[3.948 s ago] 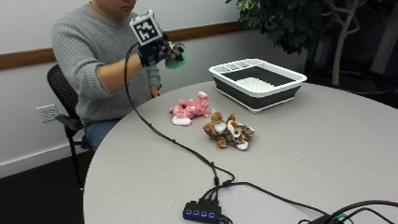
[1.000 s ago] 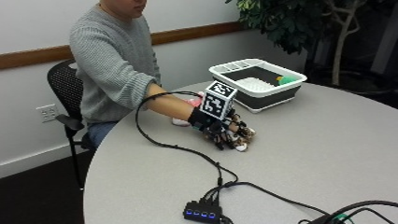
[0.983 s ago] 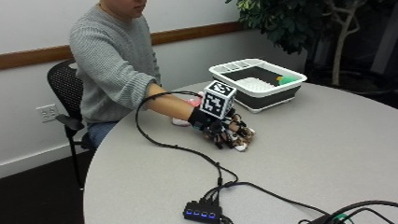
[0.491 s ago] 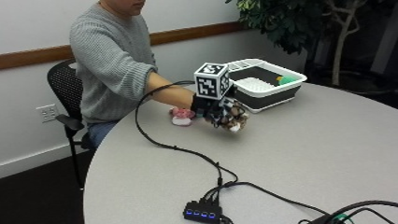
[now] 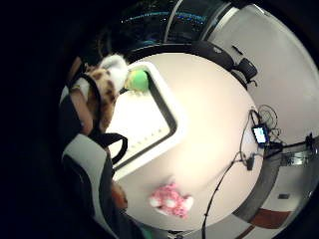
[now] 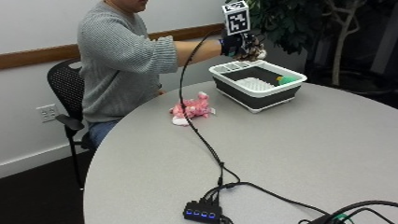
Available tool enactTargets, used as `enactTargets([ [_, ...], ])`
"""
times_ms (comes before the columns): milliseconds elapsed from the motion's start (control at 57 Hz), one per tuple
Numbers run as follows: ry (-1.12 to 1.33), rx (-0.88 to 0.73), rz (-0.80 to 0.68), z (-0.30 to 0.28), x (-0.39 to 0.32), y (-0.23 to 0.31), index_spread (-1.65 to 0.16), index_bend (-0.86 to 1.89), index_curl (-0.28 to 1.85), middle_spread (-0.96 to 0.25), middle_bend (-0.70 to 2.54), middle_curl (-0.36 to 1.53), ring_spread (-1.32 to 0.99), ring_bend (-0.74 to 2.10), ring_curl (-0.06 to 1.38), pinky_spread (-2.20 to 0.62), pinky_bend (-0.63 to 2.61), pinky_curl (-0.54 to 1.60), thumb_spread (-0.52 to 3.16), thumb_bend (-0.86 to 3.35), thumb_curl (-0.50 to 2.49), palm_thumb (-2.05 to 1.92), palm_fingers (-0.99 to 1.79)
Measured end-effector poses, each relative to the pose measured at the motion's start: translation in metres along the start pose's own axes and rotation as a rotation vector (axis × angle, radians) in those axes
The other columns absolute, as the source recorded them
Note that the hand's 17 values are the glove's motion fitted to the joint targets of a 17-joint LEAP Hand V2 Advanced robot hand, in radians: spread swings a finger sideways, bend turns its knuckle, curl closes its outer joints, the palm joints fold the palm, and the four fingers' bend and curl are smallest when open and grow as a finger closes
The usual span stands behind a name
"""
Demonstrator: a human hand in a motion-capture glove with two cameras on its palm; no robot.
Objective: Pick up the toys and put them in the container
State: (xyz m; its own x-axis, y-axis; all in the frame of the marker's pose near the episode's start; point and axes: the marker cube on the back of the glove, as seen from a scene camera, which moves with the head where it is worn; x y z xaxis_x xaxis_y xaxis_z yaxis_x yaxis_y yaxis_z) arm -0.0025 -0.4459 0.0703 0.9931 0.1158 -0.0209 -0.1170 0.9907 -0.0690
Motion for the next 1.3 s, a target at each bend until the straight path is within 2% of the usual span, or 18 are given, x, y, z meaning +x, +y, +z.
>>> enactTargets([
  [105, 0.020, -0.058, 0.004, 0.023, -0.003, 0.001, -0.49, 0.32, 0.39, -0.27, 0.39, 0.39, -0.40, 1.27, 0.58, -0.43, 1.23, 0.49, 0.57, 0.14, 0.97, 0.72, 0.88],
  [175, 0.117, -0.196, 0.034, 0.047, -0.002, 0.006, -0.50, 0.25, 0.39, -0.27, 0.31, 0.39, -0.39, 1.28, 0.59, -0.43, 1.27, 0.50, 0.58, 0.10, 0.98, 0.67, 0.79],
  [193, 0.145, -0.240, 0.052, 0.052, 0.000, 0.008, -0.48, 0.07, 0.34, -0.25, 0.22, 0.36, -0.39, 1.32, 0.60, -0.44, 1.36, 0.52, 0.72, 0.05, 0.94, 0.57, 0.68],
  [211, 0.177, -0.275, 0.076, 0.055, 0.003, 0.010, -0.46, 0.04, 0.33, -0.24, 0.13, 0.35, -0.38, 1.36, 0.61, -0.44, 1.39, 0.52, 0.81, 0.00, 0.90, 0.47, 0.58],
  [228, 0.204, -0.298, 0.099, 0.057, 0.007, 0.012, -0.44, -0.04, 0.31, -0.20, -0.01, 0.30, -0.37, 1.31, 0.59, -0.41, 1.45, 0.54, 0.85, -0.11, 0.83, 0.31, 0.20],
  [246, 0.213, -0.308, 0.107, 0.058, 0.009, 0.014, -0.41, 0.03, 0.34, -0.17, 0.00, 0.30, -0.33, 1.24, 0.60, -0.36, 1.47, 0.57, 0.87, -0.15, 0.79, 0.21, -0.08],
  [298, 0.141, -0.309, 0.040, 0.057, 0.005, 0.019, -0.37, 0.07, 0.31, -0.12, 0.05, 0.28, -0.23, 0.98, 0.54, -0.24, 1.53, 0.57, 0.92, -0.15, 0.71, 0.03, -0.34],
  [421, 0.119, -0.297, 0.046, 0.052, 0.004, 0.025, -0.32, 0.08, 0.24, -0.07, 0.06, 0.22, -0.12, 0.80, 0.40, -0.10, 1.54, 0.50, 0.99, -0.09, 0.58, -0.08, -0.31],
  [509, 0.471, -0.280, 0.232, 0.047, 0.043, 0.033, -0.31, 0.10, 0.23, -0.06, 0.07, 0.20, -0.08, 0.77, 0.38, -0.05, 1.53, 0.48, 1.02, -0.08, 0.52, -0.08, -0.28],
  [544, 0.518, -0.275, 0.239, 0.044, 0.050, 0.040, -0.30, 0.11, 0.23, -0.06, 0.07, 0.19, -0.07, 0.76, 0.37, -0.03, 1.52, 0.47, 1.03, -0.07, 0.49, -0.08, -0.27],
  [579, 0.471, -0.273, 0.198, 0.041, 0.050, 0.052, -0.30, 0.11, 0.23, -0.06, 0.08, 0.19, -0.06, 0.75, 0.37, -0.02, 1.50, 0.46, 1.05, -0.06, 0.47, -0.07, -0.26],
  [632, 0.160, -0.277, 0.020, 0.034, 0.032, 0.079, -0.30, 0.13, 0.23, -0.06, 0.10, 0.18, -0.05, 0.74, 0.36, 0.00, 1.48, 0.44, 1.07, -0.06, 0.44, -0.06, -0.23],
  [684, -0.004, -0.265, -0.040, 0.030, 0.027, 0.108, -0.30, 0.14, 0.23, -0.07, 0.11, 0.19, -0.05, 0.72, 0.35, 0.01, 1.45, 0.42, 1.09, -0.05, 0.42, -0.06, -0.20],
  [825, -0.003, -0.235, -0.067, 0.030, 0.061, 0.200, -0.30, 0.16, 0.24, -0.07, 0.15, 0.20, -0.04, 0.67, 0.33, 0.02, 1.37, 0.39, 1.15, -0.05, 0.37, -0.05, -0.15],
  [930, 0.102, -0.269, 0.085, 0.062, 0.083, 0.249, -0.32, 0.18, 0.26, -0.08, 0.15, 0.21, -0.03, 0.63, 0.32, 0.03, 1.31, 0.36, 1.18, -0.03, 0.35, -0.03, -0.10],
  [1176, 0.204, -0.371, 0.188, 0.143, 0.106, 0.270, -0.34, 0.15, 0.26, -0.09, 0.12, 0.21, -0.04, 0.65, 0.31, 0.03, 1.30, 0.35, 1.23, -0.01, 0.32, 0.00, -0.09],
  [1263, 0.230, -0.299, 0.147, 0.153, 0.101, 0.275, -0.35, 0.08, 0.23, -0.07, 0.13, 0.20, -0.08, 0.82, 0.35, -0.01, 1.32, 0.35, 1.26, -0.01, 0.32, 0.03, -0.06],
  [1298, 0.246, -0.292, 0.147, 0.154, 0.100, 0.276, -0.35, 0.02, 0.20, -0.07, 0.26, 0.24, -0.13, 0.93, 0.38, -0.08, 1.29, 0.34, 1.27, -0.01, 0.32, 0.03, 0.05],
])
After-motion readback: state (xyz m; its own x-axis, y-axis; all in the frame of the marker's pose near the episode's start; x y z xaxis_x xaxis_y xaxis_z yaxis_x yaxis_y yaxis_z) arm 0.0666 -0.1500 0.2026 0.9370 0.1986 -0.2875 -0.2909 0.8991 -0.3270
